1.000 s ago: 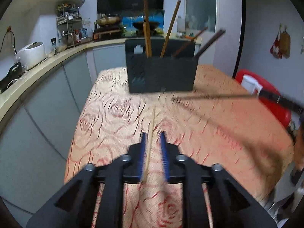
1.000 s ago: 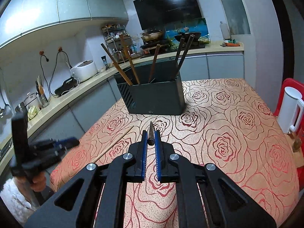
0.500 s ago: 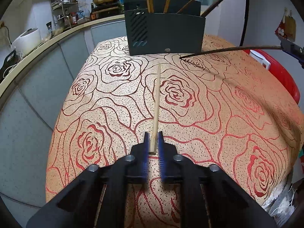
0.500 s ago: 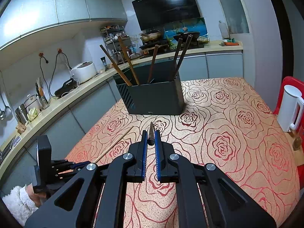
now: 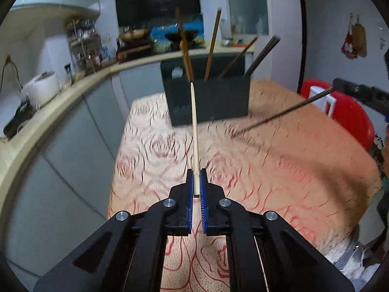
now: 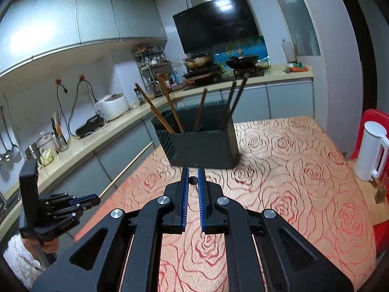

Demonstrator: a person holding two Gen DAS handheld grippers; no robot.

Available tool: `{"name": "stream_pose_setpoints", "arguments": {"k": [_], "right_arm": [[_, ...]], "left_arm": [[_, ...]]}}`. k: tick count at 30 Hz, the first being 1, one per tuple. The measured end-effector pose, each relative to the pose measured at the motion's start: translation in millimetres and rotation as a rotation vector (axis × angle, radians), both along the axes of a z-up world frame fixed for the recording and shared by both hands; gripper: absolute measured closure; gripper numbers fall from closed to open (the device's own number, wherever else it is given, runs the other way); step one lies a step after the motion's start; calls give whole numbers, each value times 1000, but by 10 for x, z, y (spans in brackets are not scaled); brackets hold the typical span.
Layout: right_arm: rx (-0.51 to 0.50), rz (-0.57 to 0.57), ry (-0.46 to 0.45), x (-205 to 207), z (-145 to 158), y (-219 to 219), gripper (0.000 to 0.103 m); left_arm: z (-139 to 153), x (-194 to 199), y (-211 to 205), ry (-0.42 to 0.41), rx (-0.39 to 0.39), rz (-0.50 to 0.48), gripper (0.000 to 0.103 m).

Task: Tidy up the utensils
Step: 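Carry both held chopsticks to the green holder and lower them in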

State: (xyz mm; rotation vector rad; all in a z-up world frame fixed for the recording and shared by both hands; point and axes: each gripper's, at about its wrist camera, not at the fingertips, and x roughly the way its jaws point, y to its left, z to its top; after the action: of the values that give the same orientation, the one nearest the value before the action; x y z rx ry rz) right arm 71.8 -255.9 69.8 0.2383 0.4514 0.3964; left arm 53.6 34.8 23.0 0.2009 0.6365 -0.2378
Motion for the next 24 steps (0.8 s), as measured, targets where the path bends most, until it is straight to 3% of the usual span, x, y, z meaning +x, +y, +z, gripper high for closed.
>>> {"name": "stream_pose_setpoints", "arguments": {"k": [6,10,16,24], "right_arm": [[0,7,-45,31,194,5,95],[4,13,-52,46,226,23,95],[4,15,-50,54,232,31,95],[8,18,-48,70,215,43,95]], "left_arm": [[255,42,-108,13,31,-48,98],[190,103,-127,51,61,-42,98],[167,154,-85,92,19,-37,98],[-35,232,-166,147,49,-33,98]]}}
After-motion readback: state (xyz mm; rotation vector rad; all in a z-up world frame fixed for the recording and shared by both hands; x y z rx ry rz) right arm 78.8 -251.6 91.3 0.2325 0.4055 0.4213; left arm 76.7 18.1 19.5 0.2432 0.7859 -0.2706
